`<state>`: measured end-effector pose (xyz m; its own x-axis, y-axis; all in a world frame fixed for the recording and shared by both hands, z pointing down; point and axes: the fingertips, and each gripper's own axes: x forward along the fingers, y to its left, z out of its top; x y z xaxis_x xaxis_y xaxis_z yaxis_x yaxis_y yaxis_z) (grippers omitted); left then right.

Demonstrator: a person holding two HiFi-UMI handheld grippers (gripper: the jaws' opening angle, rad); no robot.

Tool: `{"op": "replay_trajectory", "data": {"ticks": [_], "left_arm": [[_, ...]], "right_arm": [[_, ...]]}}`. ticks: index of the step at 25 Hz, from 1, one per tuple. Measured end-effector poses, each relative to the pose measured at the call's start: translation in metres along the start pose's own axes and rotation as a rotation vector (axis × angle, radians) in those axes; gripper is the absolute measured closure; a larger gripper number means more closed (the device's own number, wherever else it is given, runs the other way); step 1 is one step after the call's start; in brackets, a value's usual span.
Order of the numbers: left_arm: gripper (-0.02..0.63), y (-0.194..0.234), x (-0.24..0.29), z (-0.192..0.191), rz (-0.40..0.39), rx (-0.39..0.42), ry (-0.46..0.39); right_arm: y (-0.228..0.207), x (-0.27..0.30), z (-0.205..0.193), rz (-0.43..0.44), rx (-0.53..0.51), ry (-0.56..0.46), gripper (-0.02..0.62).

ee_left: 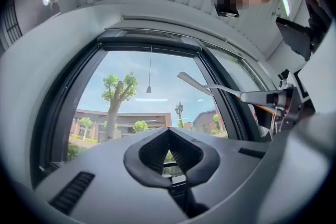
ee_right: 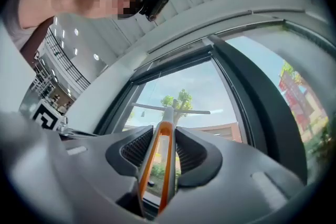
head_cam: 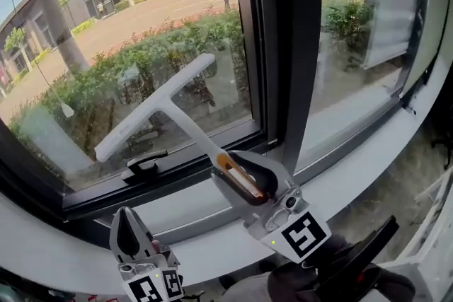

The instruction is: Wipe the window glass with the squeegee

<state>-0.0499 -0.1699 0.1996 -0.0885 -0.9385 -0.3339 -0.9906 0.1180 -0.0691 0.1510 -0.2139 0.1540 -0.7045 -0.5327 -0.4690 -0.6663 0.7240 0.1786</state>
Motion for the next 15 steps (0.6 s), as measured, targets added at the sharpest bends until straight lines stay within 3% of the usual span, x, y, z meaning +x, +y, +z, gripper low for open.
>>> {"op": "replay_trajectory", "data": {"ticks": [7, 15], "left_arm": [[0.606, 0.019, 0.026, -0.018, -0.169, -0.057, 0.025], [0.606, 0.004, 0.038, -0.034, -0.247, -0.096, 0.033]], "right_arm": [[-0.034, 0.042, 0.021, -0.247, -0.128, -0.063, 0.465], [-0.075, 0.075, 0.013, -0.327, -0.178, -0.046, 0.465]]}}
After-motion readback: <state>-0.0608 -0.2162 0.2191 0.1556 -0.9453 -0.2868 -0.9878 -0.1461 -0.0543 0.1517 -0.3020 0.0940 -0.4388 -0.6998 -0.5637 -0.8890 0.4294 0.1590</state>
